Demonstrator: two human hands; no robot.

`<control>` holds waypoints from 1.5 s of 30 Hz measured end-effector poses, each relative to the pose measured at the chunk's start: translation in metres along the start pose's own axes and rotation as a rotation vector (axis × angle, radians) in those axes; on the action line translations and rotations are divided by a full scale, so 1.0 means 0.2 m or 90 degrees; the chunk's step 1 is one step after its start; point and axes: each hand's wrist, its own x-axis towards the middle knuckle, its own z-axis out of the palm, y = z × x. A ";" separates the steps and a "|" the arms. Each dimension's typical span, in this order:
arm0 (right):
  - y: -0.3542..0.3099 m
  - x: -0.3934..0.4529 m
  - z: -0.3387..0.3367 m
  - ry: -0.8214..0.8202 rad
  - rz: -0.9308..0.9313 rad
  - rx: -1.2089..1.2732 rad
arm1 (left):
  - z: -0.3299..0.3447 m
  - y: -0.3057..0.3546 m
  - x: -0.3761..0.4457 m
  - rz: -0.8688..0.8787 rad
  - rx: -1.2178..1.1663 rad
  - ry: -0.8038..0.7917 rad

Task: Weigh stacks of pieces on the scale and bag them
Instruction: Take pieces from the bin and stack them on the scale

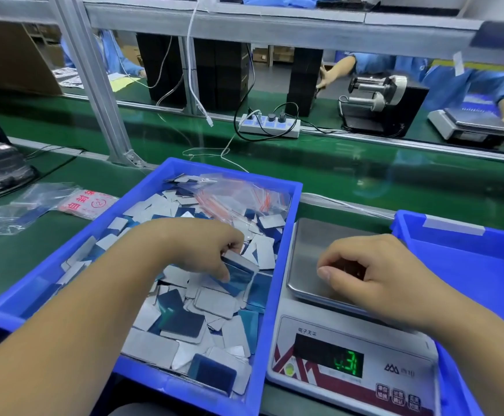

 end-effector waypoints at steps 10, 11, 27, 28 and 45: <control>0.02 0.01 -0.01 0.024 0.038 0.022 | -0.05 -0.02 0.01 0.069 -0.485 0.185; 0.02 0.01 -0.01 0.038 0.052 0.021 | -0.05 0.01 0.01 0.074 -0.537 0.181; 0.13 -0.06 -0.14 0.069 0.165 -0.012 | 0.03 0.58 0.24 0.152 -0.539 0.183; 0.14 -0.06 -0.15 0.070 0.171 -0.036 | 0.04 0.60 0.25 0.156 -0.496 0.203; 0.26 -0.07 -0.08 0.026 0.208 -0.011 | 0.06 0.50 0.22 0.159 -0.298 0.314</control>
